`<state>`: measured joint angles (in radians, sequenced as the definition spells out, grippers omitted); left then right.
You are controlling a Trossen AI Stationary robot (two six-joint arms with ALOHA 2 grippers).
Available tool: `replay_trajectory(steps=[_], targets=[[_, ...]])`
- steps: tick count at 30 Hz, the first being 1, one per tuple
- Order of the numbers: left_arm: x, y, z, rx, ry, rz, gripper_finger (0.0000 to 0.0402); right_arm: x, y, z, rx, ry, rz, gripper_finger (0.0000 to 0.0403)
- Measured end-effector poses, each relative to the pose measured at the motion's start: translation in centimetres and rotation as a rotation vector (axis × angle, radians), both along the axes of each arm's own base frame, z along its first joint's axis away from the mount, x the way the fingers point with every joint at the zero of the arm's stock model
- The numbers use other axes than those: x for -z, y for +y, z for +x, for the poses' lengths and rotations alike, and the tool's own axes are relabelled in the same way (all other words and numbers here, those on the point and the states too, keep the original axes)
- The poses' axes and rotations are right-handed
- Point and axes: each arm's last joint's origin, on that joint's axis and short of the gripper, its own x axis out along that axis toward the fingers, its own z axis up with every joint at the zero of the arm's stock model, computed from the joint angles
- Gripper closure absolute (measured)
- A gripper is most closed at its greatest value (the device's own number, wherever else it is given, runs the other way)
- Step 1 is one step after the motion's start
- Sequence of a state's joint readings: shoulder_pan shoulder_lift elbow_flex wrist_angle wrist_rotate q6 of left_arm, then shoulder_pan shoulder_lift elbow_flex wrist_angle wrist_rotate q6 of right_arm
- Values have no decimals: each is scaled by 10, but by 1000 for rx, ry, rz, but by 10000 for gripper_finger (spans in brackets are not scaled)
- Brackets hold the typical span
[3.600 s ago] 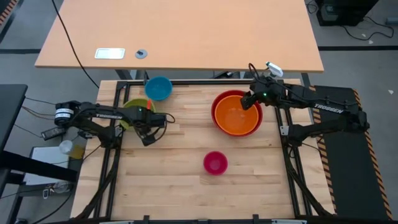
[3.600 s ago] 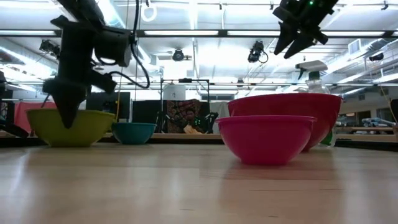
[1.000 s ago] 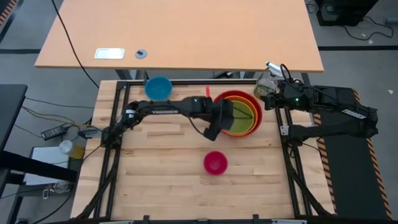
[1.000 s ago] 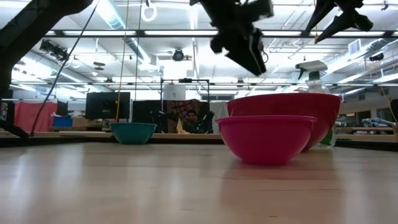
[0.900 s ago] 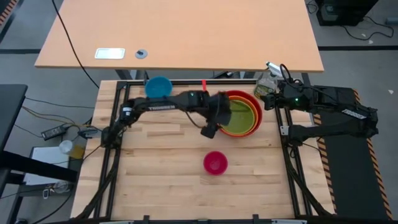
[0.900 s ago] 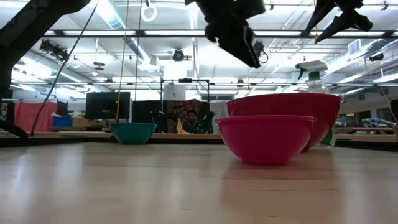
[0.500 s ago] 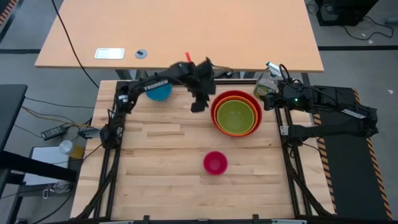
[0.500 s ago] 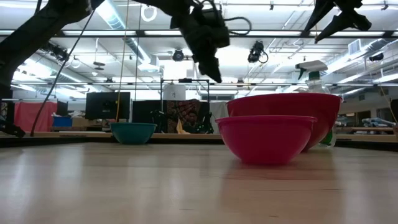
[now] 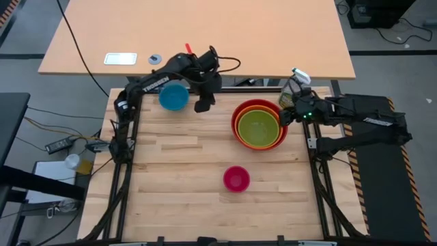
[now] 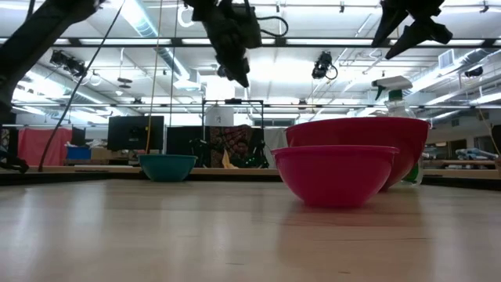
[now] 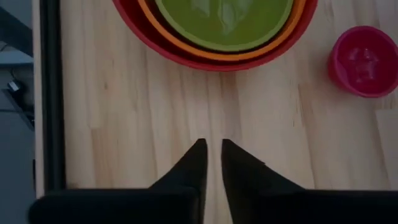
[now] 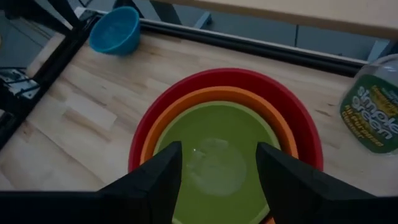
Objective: Nest bowls inside each other
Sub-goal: Stack the blue bowl on top of the green bowl
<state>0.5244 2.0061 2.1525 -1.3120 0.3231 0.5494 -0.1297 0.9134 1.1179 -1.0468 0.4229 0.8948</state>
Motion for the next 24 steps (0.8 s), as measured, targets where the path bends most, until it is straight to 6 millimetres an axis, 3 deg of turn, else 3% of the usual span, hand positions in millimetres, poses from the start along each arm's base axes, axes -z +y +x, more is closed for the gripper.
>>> replay_trajectory(steps=[5,11,13,19,24], targets=[[-11,12,-29,-27,53,-8,397,3,3,15,-31,1,-1,191],[-19,31,-72,-184,144,-135,394,9,5,29,-40,32,-11,191],[-23,32,-76,-217,127,-148,394,11,5,32,-42,42,-14,191],[-53,15,-97,-278,50,-144,397,13,4,38,-46,47,-14,191],[-72,2,-99,-300,-46,-104,400,12,4,40,-51,31,-24,191]])
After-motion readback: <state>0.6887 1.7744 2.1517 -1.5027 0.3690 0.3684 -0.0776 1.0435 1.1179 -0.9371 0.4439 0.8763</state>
